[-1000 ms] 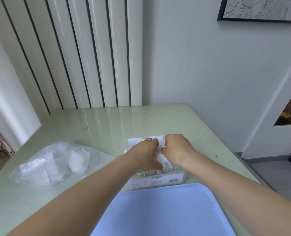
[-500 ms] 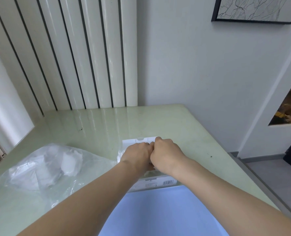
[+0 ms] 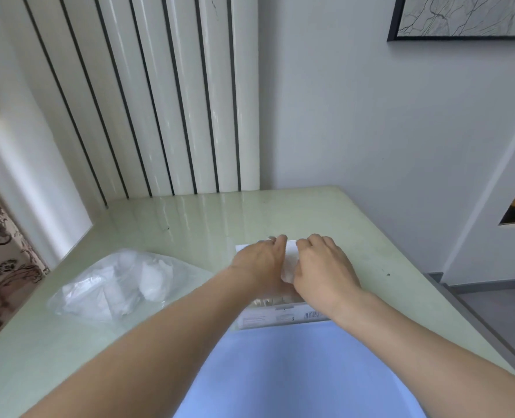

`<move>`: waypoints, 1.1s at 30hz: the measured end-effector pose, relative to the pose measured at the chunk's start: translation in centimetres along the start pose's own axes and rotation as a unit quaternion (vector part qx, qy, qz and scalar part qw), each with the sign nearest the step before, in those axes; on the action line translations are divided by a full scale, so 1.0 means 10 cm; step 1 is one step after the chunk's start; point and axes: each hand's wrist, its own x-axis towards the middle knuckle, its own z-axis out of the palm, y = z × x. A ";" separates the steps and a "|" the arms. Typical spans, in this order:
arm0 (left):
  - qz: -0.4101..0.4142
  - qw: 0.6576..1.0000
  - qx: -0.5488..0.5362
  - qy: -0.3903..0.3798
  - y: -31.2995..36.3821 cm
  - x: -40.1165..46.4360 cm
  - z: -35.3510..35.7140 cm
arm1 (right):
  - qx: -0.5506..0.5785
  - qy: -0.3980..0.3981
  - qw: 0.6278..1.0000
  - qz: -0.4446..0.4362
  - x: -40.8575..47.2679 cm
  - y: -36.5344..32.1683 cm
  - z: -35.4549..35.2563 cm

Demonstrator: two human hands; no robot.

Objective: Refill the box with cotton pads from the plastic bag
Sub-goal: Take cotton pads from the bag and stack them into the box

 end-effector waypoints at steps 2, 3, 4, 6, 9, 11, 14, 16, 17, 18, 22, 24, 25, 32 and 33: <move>-0.026 1.000 -0.010 -0.007 -0.15 -0.12 -0.27 | 0.039 0.030 0.999 -0.009 -0.06 -0.04 -0.09; -0.045 0.999 -0.019 -0.011 -0.25 -0.16 -0.40 | 0.069 0.038 0.997 -0.008 -0.07 -0.06 -0.11; -0.067 0.997 -0.036 -0.012 -0.36 -0.25 -0.52 | 0.111 0.037 0.993 -0.004 -0.10 -0.10 -0.16; -0.117 0.990 -0.081 0.005 -0.59 -0.45 -0.73 | 0.223 -0.004 0.975 0.005 -0.16 -0.21 -0.24; -0.170 0.977 -0.121 0.050 -0.91 -0.84 -0.81 | 0.336 -0.118 0.934 -0.039 -0.32 -0.45 -0.32; -0.205 0.968 -0.128 0.059 -1.11 -1.06 -0.73 | 0.312 -0.188 0.926 -0.095 -0.43 -0.62 -0.30; -0.284 0.948 -0.129 0.054 -1.44 -1.34 -0.54 | 0.209 -0.195 0.945 -0.161 -0.53 -0.82 -0.14; -0.324 0.932 -0.158 0.037 -1.63 -1.51 -0.43 | 0.167 -0.169 0.950 -0.203 -0.58 -0.89 -0.04; -0.327 0.929 -0.173 0.028 -1.69 -1.56 -0.37 | 0.147 -0.147 0.949 -0.237 -0.59 -0.89 0.02; -0.324 0.927 -0.186 0.024 -1.76 -1.64 -0.32 | 0.127 -0.135 0.946 -0.266 -0.61 -0.91 0.08; -0.298 0.930 -0.208 0.052 -1.90 -1.77 -0.19 | 0.084 -0.148 0.938 -0.301 -0.70 -1.00 0.24; -0.295 0.930 -0.209 0.065 -1.94 -1.75 -0.19 | 0.095 -0.166 0.940 -0.281 -0.65 -1.14 0.30; -0.297 0.929 -0.209 0.072 -1.95 -1.73 -0.20 | 0.117 -0.175 0.942 -0.263 -0.59 -1.20 0.33; -0.312 0.933 -0.173 0.039 -2.12 -1.60 -0.11 | 0.098 -0.178 0.957 -0.207 0.02 -1.67 0.71; -0.304 0.939 -0.162 0.026 -2.15 -1.59 -0.10 | 0.092 -0.161 0.961 -0.205 0.08 -1.73 0.74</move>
